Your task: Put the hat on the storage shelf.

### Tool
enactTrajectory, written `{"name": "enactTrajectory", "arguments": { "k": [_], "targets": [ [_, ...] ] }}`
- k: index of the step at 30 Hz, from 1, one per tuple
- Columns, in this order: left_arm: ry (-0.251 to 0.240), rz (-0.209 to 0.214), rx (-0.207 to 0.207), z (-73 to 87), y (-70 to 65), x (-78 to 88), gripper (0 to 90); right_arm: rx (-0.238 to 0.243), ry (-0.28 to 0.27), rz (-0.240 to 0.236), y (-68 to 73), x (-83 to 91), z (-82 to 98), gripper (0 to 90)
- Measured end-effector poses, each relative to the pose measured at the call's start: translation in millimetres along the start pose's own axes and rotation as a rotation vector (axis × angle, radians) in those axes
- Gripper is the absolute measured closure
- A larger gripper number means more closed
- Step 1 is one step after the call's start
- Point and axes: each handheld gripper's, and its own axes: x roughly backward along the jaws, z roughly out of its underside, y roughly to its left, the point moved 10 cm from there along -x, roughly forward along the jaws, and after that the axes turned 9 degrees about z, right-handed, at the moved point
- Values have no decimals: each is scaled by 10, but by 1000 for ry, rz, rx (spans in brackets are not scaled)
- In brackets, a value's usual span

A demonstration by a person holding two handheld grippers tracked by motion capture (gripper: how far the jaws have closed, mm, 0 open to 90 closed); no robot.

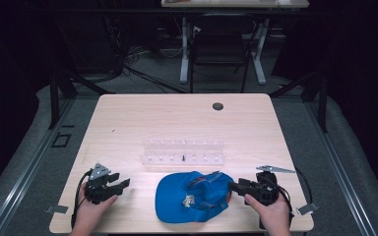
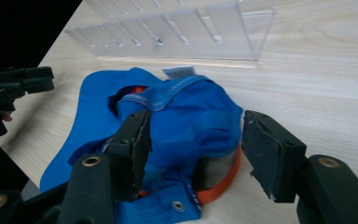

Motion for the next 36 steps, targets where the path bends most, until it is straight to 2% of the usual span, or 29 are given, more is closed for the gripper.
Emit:
{"name": "enactTrajectory", "arguments": {
  "k": [9,11,16,24,29,33,36],
  "targets": [
    [-6,-1,0,-3,-5,-3,471,45,11,-35,196,8,-15,416],
    [-8,0,3,-2,-10,-7,469,69,19,-35,240,-25,13,411],
    [-8,-1,2,-3,-7,-6,469,90,44,-6,213,-83,71,406],
    [0,0,-3,4,-7,-13,469,120,127,55,118,-280,256,403],
    [2,-1,-3,6,-6,-15,469,114,161,84,89,-347,317,411],
    [-1,-1,1,6,-7,-17,469,80,164,107,62,-340,306,436],
    [2,-1,-3,6,-5,-15,469,131,191,149,31,-353,358,462]
  ]
}}
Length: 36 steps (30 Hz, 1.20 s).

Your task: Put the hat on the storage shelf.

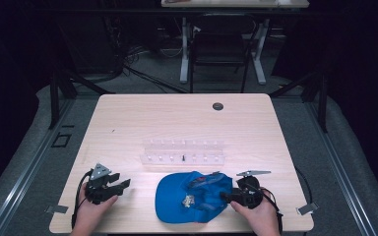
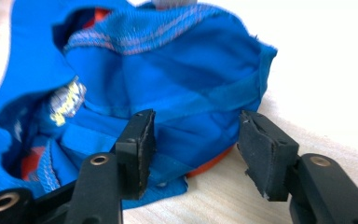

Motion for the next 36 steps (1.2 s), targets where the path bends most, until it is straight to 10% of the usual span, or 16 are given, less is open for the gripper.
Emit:
{"name": "enactTrajectory", "arguments": {
  "k": [7,23,25,36],
  "targets": [
    [1,0,3,3,-5,-9,469,42,45,34,47,-77,46,521],
    [15,1,1,17,-12,-22,469,-64,109,-10,76,-116,9,733],
    [14,1,2,17,-11,-22,469,-86,99,-14,60,-92,-11,884],
    [8,0,1,9,-14,-16,469,-122,77,-47,22,22,-42,897]
  ]
}}
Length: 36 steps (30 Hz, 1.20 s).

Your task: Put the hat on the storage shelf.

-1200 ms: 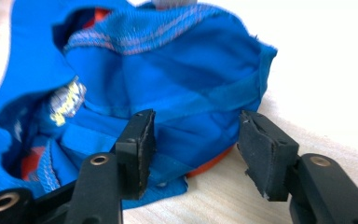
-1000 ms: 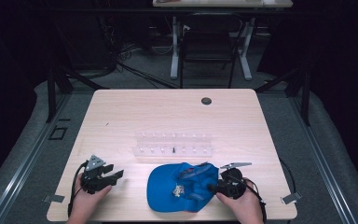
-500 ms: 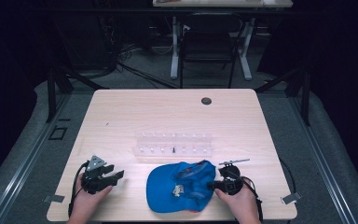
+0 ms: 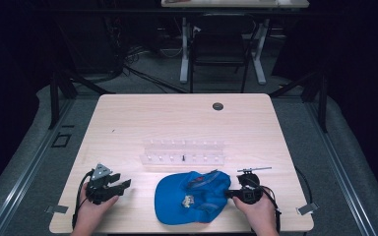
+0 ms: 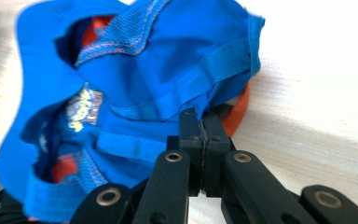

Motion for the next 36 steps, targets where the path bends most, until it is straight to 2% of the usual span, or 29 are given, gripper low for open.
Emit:
{"name": "enactTrajectory", "arguments": {
  "k": [5,12,14,21,24,25,28,29,30,32,34,36],
  "targets": [
    [-9,-1,-4,-8,-3,-5,469,-23,-25,-22,-25,147,-47,897],
    [2,-2,-8,3,-14,-12,469,-29,1,-20,-148,250,-58,898],
    [0,-1,-8,3,-19,-18,469,-33,26,-16,-164,272,-45,898],
    [6,1,-22,5,-35,-27,470,24,120,28,-254,340,3,898],
    [4,2,-19,4,-40,-29,470,24,136,32,-275,377,0,897],
    [8,3,-25,4,-40,-29,470,27,168,37,-300,427,7,897],
    [9,5,-23,8,-47,-33,471,21,183,39,-313,459,4,897],
    [13,6,-24,10,-51,-33,471,27,214,50,-333,496,11,897],
    [12,7,-24,9,-52,-32,471,14,221,56,-328,512,8,897],
    [11,7,-23,7,-53,-31,471,21,242,43,-328,551,-3,897],
    [12,6,-23,9,-51,-31,472,-4,242,29,-303,577,-30,897],
    [12,5,-24,10,-48,-30,471,0,252,26,-292,613,-50,897]
  ]
}}
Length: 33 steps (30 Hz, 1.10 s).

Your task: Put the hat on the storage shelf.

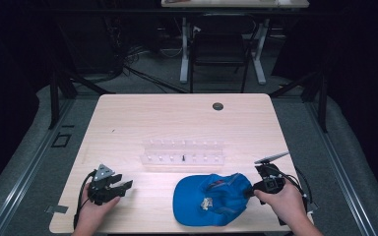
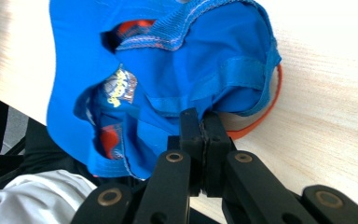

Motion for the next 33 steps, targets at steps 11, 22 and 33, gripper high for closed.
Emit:
{"name": "enactTrajectory", "arguments": {
  "k": [11,22,33],
  "targets": [
    [0,-2,-2,2,3,-10,471,-59,-7,-58,98,185,-113,896],
    [0,-2,7,8,1,-16,471,-75,26,-121,188,295,-180,898],
    [6,-1,-1,12,2,-21,472,-88,44,-153,263,398,-216,898]
  ]
}}
